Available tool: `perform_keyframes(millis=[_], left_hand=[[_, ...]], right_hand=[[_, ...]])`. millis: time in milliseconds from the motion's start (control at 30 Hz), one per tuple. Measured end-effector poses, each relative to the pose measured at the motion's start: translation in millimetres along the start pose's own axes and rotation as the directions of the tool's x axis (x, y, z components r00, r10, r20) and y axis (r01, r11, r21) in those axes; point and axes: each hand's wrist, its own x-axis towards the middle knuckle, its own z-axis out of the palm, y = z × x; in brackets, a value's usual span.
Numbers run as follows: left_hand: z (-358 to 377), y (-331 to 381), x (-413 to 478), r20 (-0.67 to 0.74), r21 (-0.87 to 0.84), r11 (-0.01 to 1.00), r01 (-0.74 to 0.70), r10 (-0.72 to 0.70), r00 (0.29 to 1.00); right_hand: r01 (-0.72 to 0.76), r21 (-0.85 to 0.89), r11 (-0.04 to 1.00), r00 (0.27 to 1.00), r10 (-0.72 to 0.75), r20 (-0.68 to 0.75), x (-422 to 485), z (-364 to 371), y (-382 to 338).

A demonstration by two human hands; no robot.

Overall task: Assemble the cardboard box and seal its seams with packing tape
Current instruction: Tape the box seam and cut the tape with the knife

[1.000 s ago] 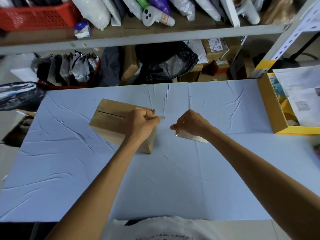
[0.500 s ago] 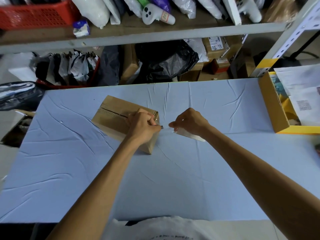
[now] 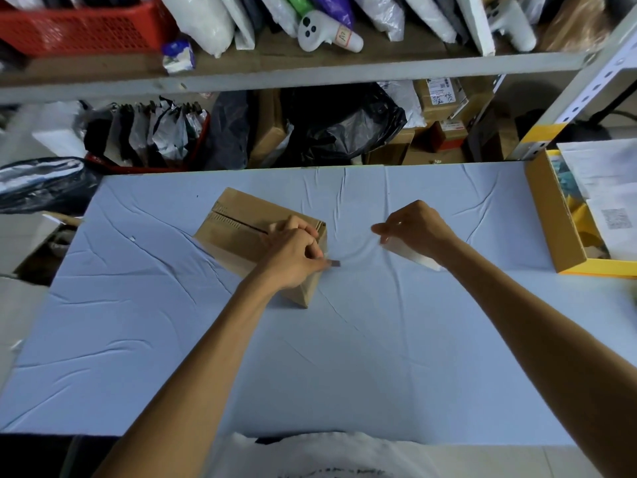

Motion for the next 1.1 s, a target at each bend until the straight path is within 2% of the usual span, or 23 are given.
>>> perform_keyframes(millis=[133, 267, 367, 533, 800, 967, 1100], left_hand=[[-0.9, -0.4, 0.8, -0.012, -0.071, 0.997, -0.003, 0.002, 1.000], [-1.3, 0.7, -1.7, -0.104, -0.185, 0.982, -0.034, 0.014, 0.994], [-1.4, -1.5, -4.2, -0.142, -0.295, 0.955, -0.031, -0.011, 0.990], [-0.6, -4.5, -4.8, -0.163, -0.336, 0.941, -0.031, -0.026, 0.986], [0.8, -3.6, -5.8, -0.180, -0.351, 0.936, -0.044, -0.021, 0.983], [0.3, -3.8, -5.4, -0.196, -0.336, 0.940, -0.060, -0.008, 0.981], [1.3, -3.8, -5.1, -0.201, -0.325, 0.943, -0.073, 0.007, 0.980]], right_hand=[[-0.016, 0.149, 0.989, 0.999, 0.009, 0.050, -8.5, -0.1, -4.2], [0.076, 0.349, 0.934, 0.980, -0.134, 0.146, -19.9, 8.3, 3.1], [0.117, 0.347, 0.930, 0.969, -0.183, 0.165, -25.4, 20.4, 10.5], [0.038, 0.328, 0.944, 0.974, -0.108, 0.201, -28.3, 44.1, 29.9], [0.034, 0.148, 0.988, 0.953, -0.077, 0.294, -34.1, 63.6, 39.1], [0.115, -0.105, 0.988, 0.950, -0.079, 0.302, -42.5, 70.5, 29.3], [0.158, -0.194, 0.968, 0.937, -0.085, 0.338, -50.5, 75.0, 25.4]])
